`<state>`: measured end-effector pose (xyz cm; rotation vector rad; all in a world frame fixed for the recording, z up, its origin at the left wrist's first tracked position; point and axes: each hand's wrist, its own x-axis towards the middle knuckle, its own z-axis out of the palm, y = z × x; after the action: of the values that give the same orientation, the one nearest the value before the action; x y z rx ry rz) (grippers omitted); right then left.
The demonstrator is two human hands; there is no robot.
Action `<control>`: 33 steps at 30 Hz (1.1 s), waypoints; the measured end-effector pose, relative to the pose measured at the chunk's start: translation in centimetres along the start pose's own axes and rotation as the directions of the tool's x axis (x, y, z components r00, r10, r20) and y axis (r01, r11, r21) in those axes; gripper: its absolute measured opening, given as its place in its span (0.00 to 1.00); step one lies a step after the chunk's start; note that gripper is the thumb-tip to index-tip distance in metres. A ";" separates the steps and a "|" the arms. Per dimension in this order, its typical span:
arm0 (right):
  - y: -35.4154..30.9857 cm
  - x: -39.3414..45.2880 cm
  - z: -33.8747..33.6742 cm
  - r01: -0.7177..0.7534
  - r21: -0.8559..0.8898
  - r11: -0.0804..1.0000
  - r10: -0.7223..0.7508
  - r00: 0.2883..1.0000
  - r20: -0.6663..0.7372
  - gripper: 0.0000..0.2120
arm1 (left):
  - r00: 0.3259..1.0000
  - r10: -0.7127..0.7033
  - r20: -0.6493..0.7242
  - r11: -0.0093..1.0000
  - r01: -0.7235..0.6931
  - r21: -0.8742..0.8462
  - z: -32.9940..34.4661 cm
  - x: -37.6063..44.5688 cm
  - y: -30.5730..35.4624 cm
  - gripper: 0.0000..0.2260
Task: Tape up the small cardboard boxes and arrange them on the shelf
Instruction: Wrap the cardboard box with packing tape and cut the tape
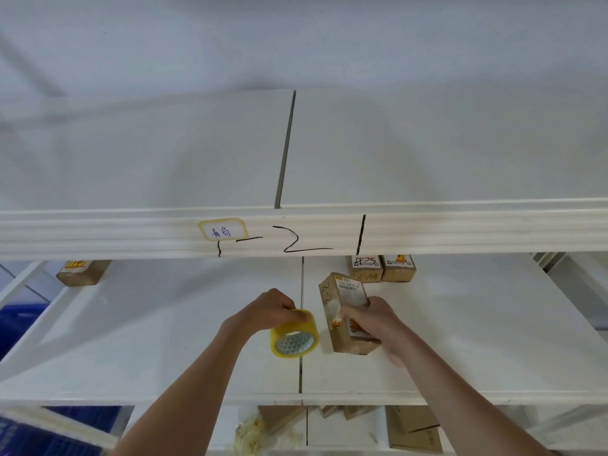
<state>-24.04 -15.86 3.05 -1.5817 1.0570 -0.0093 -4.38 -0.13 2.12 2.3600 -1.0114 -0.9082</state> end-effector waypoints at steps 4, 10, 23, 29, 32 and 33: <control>0.1 0.0 0.3 0.006 0.075 0.997 -0.009 0.999 0.040 0.19 | 0.992 -0.011 -0.123 0.995 0.023 0.097 0.5 0.2 0.5 0.20; 0.4 -0.2 0.1 0.001 0.233 0.973 -0.034 0.990 0.139 0.20 | 0.998 -0.026 -0.060 1.000 0.026 0.010 0.7 -0.1 1.1 0.21; 1.2 -0.6 1.2 -0.181 0.542 0.821 -0.044 0.926 0.375 0.19 | 0.989 0.061 0.131 0.983 -0.037 -0.178 0.0 -0.9 1.5 0.15; -0.3 -0.6 1.8 -0.058 0.358 0.932 -0.083 0.927 0.365 0.16 | 1.000 0.011 0.027 0.998 -0.009 -0.069 0.7 -0.1 1.5 0.21; -1.1 -0.6 2.5 0.083 0.050 0.995 -0.093 0.962 0.258 0.24 | 0.999 0.023 0.026 0.999 -0.024 0.035 0.8 0.2 2.1 0.19; -1.0 -0.4 2.6 0.087 0.024 0.996 -0.090 0.974 0.209 0.28 | 0.999 0.026 0.020 0.999 -0.026 0.046 0.7 0.2 2.4 0.20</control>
<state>-22.28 -13.66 3.25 -1.5776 0.8198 0.0885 -5.97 -1.89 2.94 2.3750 -1.0794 -0.9083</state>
